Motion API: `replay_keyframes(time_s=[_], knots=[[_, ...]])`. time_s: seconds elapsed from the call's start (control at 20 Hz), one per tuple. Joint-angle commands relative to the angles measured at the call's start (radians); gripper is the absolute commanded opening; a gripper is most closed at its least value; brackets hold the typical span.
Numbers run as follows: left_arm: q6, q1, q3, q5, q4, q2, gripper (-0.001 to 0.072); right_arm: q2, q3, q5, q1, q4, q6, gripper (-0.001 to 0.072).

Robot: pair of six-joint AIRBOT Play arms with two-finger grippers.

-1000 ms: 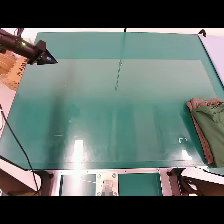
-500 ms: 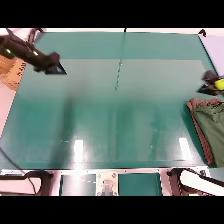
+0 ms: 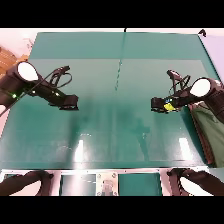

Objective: Fold the shirts.

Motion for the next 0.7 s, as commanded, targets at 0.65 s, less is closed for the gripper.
replay_keyframes(time_s=[0.65], knots=[[-0.007,-0.009,-0.037,0.011,0.000,0.013,0.0020,0.006,-0.021,-0.028,0.041,0.004,-0.002,0.0018]])
